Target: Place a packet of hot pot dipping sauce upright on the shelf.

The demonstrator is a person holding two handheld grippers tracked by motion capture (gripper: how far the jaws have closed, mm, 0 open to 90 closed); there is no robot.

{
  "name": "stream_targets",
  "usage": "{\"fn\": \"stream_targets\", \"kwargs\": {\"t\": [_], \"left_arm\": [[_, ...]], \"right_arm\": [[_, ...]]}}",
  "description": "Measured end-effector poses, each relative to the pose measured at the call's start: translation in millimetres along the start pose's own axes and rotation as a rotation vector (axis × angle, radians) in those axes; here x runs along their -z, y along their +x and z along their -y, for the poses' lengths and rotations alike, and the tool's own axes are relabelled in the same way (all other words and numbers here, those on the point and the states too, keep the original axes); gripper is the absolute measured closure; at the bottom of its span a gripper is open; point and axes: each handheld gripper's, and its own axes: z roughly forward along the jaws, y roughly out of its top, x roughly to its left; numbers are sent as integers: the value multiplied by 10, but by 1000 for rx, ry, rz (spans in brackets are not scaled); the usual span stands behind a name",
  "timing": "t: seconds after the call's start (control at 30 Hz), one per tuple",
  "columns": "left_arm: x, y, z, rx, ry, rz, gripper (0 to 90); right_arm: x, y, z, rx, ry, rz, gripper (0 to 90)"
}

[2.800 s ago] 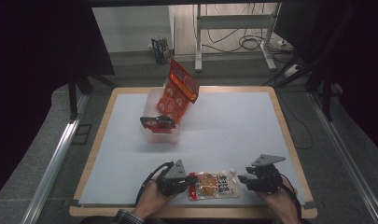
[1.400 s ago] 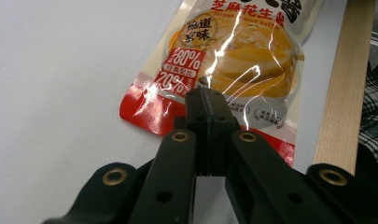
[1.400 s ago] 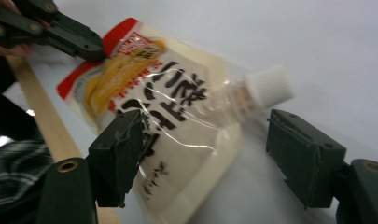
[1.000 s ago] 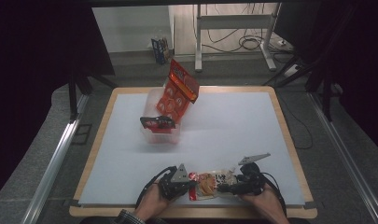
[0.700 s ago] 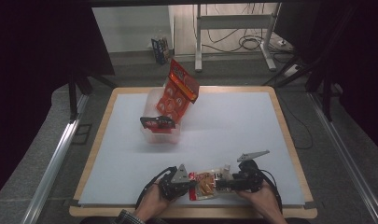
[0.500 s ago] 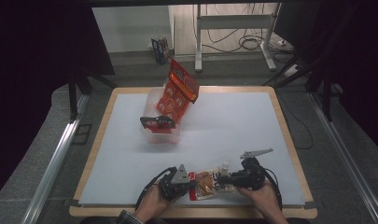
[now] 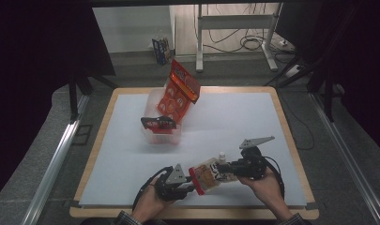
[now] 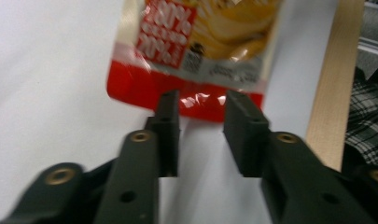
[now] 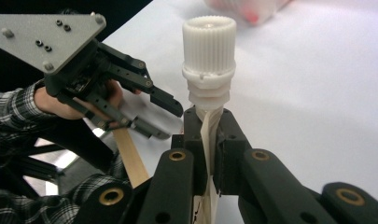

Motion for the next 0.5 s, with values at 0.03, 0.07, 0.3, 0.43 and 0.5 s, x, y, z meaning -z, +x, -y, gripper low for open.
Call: {"fn": "stream_targets", "kwargs": {"t": [0.03, 0.07, 0.3, 0.43, 0.5], "left_arm": [[11, -8, 0, 11, -6, 4, 581], [21, -9, 0, 13, -15, 4, 552], [123, -15, 41, 27, -27, -12, 338], [209, -7, 80, 50, -38, -20, 248], [248, -3, 97, 58, -41, -28, 184]], "right_arm": [[20, 15, -35, 13, 3, 8, 844], [34, 27, -66, 27, 2, 15, 845], [114, 60, -265, 93, 5, 82, 848], [131, 34, -370, 116, 3, 113, 849], [140, 18, -416, 121, 1, 119, 850]]}}
